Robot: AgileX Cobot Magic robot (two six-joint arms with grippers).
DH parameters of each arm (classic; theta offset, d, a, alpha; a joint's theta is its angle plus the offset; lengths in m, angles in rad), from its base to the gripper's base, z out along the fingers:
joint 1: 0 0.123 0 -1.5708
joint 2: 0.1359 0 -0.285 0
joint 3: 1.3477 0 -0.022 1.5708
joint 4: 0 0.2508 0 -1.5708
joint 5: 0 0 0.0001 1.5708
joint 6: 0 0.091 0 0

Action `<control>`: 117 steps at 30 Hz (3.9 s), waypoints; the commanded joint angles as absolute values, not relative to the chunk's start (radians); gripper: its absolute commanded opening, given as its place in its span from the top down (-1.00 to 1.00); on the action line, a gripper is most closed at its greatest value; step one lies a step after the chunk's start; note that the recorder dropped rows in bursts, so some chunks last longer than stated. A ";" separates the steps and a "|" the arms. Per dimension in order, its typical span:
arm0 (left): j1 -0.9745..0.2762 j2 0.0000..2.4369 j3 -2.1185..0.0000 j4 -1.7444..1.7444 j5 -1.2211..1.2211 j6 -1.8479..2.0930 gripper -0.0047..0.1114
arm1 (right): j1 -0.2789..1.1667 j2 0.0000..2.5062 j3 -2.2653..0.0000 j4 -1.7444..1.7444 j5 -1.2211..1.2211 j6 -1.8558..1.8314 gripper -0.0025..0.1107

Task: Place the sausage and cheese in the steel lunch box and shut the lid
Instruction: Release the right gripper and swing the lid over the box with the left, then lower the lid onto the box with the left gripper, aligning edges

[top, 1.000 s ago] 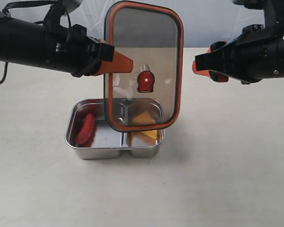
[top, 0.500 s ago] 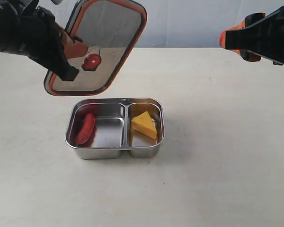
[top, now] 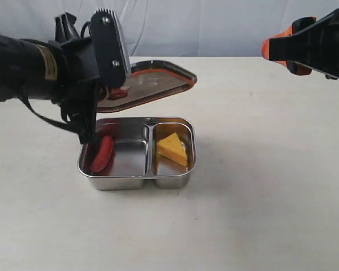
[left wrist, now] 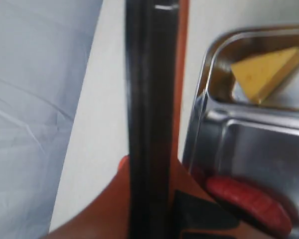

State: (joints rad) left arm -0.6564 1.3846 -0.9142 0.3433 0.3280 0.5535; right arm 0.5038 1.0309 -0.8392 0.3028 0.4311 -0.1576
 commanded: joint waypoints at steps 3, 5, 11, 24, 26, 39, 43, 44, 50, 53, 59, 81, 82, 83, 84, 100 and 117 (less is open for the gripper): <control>-0.761 1.427 -0.908 0.944 0.513 -0.079 0.92 | 0.497 1.024 -0.845 0.293 0.423 -0.156 0.15; -0.803 1.443 -0.908 1.012 0.537 -0.152 0.92 | 0.497 1.024 -0.845 0.293 0.423 -0.156 0.15; -0.918 1.539 -0.908 1.076 0.637 -0.211 0.92 | 0.497 1.024 -0.845 0.293 0.425 -0.156 0.15; -1.086 1.708 -0.908 1.387 0.915 -0.578 0.92 | 0.497 1.024 -0.845 0.273 0.465 -0.156 0.15; -1.097 1.725 -0.908 1.413 0.949 -0.621 0.92 | 0.497 1.024 -0.845 0.273 0.465 -0.156 0.15; -1.161 1.733 -0.906 1.428 0.961 -0.699 0.92 | 0.497 1.024 -0.845 0.259 0.496 -0.156 0.15; -1.172 1.733 -0.858 1.449 0.961 -0.755 0.92 | 0.497 1.024 -0.845 0.256 0.506 -0.156 0.15; -1.174 1.733 -0.821 1.474 0.963 -0.796 0.92 | 0.497 1.024 -0.845 0.256 0.510 -0.156 0.15; -1.218 1.733 -0.735 1.575 0.928 -0.943 0.92 | 0.497 1.024 -0.845 0.255 0.508 -0.156 0.15; -1.218 1.733 -0.735 1.540 0.906 -0.943 0.92 | 0.497 1.024 -0.845 0.255 0.508 -0.156 0.15; -1.218 1.733 -0.735 1.497 0.835 -0.939 0.88 | 0.497 1.024 -0.845 0.259 0.508 -0.156 0.15; -1.218 1.733 -0.735 1.407 0.737 -0.939 0.20 | 0.497 1.024 -0.845 0.282 0.569 -0.119 0.15; -1.218 1.733 -0.735 1.404 0.737 -0.939 0.20 | 0.497 1.024 -0.845 0.295 0.582 -0.119 0.15; -1.218 1.733 -0.735 1.402 0.737 -0.939 0.20 | 0.497 1.024 -0.845 0.309 0.597 -0.119 0.15; -1.216 1.733 -0.735 1.402 0.737 -0.939 0.20 | 0.497 1.024 -0.843 0.318 0.611 -0.119 0.15; -1.167 1.733 -0.735 1.242 0.651 -0.856 0.12 | 0.497 1.024 -0.843 0.346 0.696 -0.113 0.15; -1.167 1.727 -0.739 1.236 0.699 -0.853 -0.10 | 0.497 1.024 -0.843 0.346 0.696 -0.113 0.15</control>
